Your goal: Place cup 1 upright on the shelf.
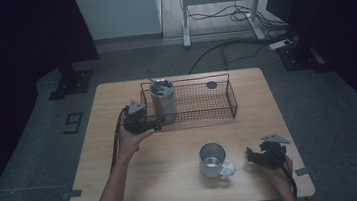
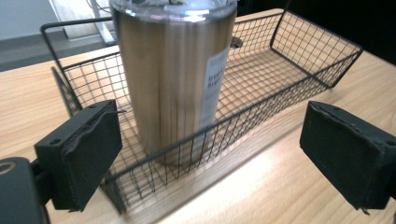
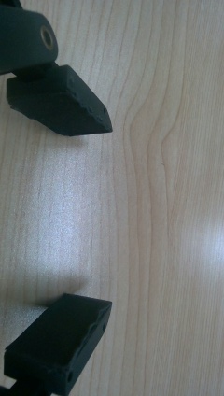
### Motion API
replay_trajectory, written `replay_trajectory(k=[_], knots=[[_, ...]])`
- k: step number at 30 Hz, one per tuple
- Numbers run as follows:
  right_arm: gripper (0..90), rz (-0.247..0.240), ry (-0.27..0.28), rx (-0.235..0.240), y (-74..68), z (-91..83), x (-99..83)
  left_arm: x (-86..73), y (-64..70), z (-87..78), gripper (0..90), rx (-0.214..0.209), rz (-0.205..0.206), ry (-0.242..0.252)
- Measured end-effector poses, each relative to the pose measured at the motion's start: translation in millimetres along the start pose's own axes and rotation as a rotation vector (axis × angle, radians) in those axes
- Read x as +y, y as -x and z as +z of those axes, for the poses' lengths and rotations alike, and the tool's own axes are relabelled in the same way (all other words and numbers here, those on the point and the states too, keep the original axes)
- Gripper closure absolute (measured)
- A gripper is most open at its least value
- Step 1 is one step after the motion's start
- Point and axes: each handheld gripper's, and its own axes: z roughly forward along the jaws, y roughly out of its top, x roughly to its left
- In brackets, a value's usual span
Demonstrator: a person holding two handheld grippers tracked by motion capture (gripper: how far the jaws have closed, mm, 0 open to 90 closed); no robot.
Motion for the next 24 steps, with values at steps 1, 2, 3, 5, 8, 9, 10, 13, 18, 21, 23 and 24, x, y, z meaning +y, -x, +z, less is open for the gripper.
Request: replay_trajectory(k=[1,2,3,5,8,9,10,13,18,21,23,24], knots=[[12.5,0.000,0.000,0.000,0.0,0.0,0.0,-2.2,0.4,-1.7,6.0,0.000,0.003,-0.003],[12.5,-0.001,0.000,0.000,0.0,0.0,0.0,-6.8,1.0,-4.5,5.9,-0.001,0.005,-0.002],[12.5,-0.002,0.001,-0.001,0.0,0.0,0.0,-10.8,0.9,-6.3,6.0,-0.001,0.005,-0.004],[12.5,-0.002,0.001,-0.002,-0.1,0.0,0.0,-18.5,0.4,-9.2,6.3,-0.002,0.000,-0.005],[12.5,-0.002,0.001,-0.002,-0.1,0.1,0.0,-31.9,-1.3,-14.1,6.6,-0.009,-0.010,-0.010],[12.5,-0.001,0.001,-0.001,-0.1,0.1,0.0,-35.9,-1.7,-15.6,6.7,-0.009,-0.012,-0.013],[12.5,-0.001,0.001,-0.001,0.0,0.1,0.0,-40.2,-2.1,-17.9,6.9,-0.012,-0.011,-0.022],[12.5,-0.002,0.001,-0.001,0.0,0.0,0.0,-47.5,-0.8,-25.2,7.2,-0.011,-0.001,-0.028],[12.5,-0.001,0.000,-0.001,0.0,0.0,0.0,-57.0,2.7,-34.0,7.4,-0.004,0.017,-0.039],[12.5,-0.001,0.001,-0.001,0.0,0.1,0.0,-65.2,3.5,-36.6,7.4,-0.009,0.008,-0.050],[12.5,-0.001,0.001,-0.001,0.0,0.1,0.0,-73.2,3.6,-37.7,7.5,-0.008,0.004,-0.065],[12.5,-0.002,0.001,-0.001,0.0,0.0,0.0,-75.9,3.5,-38.0,7.6,-0.008,0.000,-0.068]])
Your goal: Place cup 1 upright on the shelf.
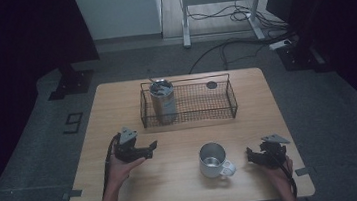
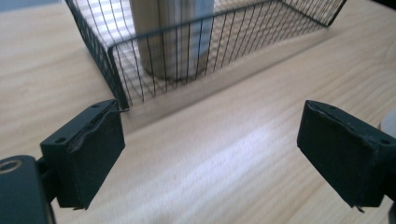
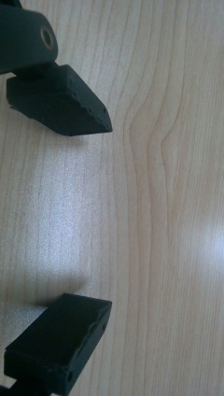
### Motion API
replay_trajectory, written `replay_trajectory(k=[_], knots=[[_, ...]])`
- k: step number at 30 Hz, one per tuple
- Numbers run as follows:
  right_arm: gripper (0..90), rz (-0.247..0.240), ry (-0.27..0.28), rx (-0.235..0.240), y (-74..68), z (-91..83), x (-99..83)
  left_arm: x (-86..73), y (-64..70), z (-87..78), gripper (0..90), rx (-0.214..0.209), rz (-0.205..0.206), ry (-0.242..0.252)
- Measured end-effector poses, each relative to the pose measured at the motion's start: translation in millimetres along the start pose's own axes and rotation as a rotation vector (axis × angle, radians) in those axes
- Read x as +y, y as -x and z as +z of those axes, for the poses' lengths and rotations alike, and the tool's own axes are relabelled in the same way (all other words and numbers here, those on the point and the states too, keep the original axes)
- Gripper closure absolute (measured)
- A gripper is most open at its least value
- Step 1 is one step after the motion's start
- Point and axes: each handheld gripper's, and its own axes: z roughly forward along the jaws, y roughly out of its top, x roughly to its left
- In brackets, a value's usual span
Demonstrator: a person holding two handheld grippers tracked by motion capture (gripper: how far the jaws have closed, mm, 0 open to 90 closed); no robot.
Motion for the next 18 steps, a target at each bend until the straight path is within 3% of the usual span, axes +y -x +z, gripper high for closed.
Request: replay_trajectory(k=[8,18], knots=[[12.3,0.003,0.000,-0.003,-0.5,0.3,0.3,-21.7,1.3,4.8,8.4,0.009,0.001,-0.067],[13.3,0.007,0.005,-0.012,-4.5,0.8,1.0,-35.7,5.6,5.3,8.7,0.032,-0.001,-0.085]])
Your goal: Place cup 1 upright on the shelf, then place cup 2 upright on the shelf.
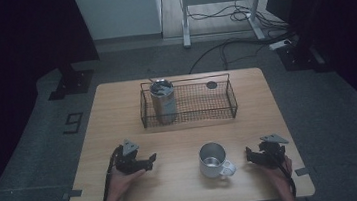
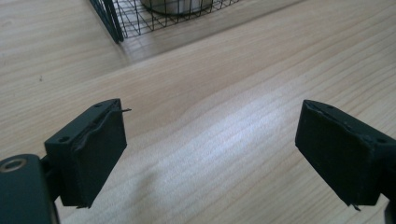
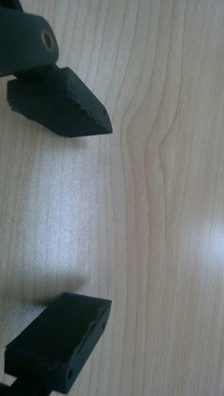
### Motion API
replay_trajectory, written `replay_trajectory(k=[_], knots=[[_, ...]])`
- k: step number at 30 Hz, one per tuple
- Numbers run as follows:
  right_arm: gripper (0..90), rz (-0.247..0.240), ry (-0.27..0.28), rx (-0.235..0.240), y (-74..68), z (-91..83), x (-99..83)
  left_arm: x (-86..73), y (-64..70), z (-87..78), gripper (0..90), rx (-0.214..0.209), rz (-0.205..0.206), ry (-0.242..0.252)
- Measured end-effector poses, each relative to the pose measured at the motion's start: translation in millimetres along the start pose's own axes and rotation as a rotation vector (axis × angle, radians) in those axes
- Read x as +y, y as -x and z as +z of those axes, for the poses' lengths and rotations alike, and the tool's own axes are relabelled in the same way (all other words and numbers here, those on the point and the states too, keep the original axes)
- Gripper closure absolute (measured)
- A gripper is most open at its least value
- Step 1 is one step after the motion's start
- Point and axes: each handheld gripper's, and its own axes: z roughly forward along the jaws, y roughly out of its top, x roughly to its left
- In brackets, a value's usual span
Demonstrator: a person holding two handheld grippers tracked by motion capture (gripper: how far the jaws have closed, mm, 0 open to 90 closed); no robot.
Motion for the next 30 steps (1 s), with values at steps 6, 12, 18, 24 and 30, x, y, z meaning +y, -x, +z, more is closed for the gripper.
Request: replay_trajectory(k=[6,12,18,24,30], knots=[[14.0,-0.017,0.034,-0.008,-8.0,-4.7,2.5,2.5,1.1,-4.6,8.8,0.003,0.002,0.025],[14.4,0.019,0.077,0.045,-9.6,-18.1,8.1,3.5,3.6,-4.5,9.1,-0.024,-0.003,0.030],[14.8,0.038,0.146,0.117,-12.6,-43.6,18.6,8.7,9.9,-9.3,9.3,-0.029,0.016,0.051],[15.2,0.054,0.212,0.184,-19.4,-63.8,27.4,7.2,8.1,-7.9,9.4,-0.026,0.009,0.041],[15.1,0.039,0.241,0.228,-28.9,-76.2,32.2,5.3,4.4,-5.6,11.2,-0.015,-0.010,0.027]])
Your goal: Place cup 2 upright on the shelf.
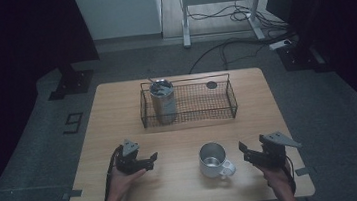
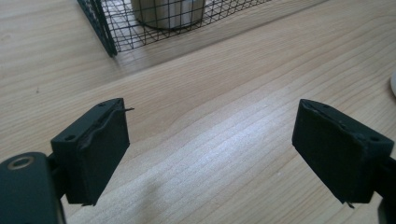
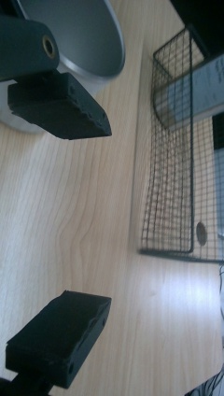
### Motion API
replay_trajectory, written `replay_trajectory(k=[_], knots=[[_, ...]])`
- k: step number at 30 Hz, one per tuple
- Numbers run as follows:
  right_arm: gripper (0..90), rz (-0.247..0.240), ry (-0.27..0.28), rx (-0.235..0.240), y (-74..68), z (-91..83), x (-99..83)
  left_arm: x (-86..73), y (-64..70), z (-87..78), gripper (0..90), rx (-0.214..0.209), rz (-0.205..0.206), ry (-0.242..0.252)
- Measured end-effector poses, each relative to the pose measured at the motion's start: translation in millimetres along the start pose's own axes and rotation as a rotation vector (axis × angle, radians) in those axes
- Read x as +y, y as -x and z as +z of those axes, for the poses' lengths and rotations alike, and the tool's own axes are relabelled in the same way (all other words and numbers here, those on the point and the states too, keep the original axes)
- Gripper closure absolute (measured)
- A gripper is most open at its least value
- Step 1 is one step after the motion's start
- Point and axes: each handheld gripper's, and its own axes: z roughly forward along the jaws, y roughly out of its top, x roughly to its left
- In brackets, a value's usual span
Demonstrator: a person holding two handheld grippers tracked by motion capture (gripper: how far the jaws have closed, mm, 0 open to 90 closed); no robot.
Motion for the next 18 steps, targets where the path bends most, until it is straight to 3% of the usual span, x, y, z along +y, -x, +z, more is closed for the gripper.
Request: replay_trajectory(k=[8,18], knots=[[14.7,0.005,0.009,0.108,-12.2,-3.3,4.7,-1.9,-3.3,0.9,11.3,0.009,-0.011,-0.005],[14.4,-0.016,0.025,0.155,-26.9,-5.9,8.8,-3.3,-6.2,0.4,11.3,0.007,-0.022,0.001]])
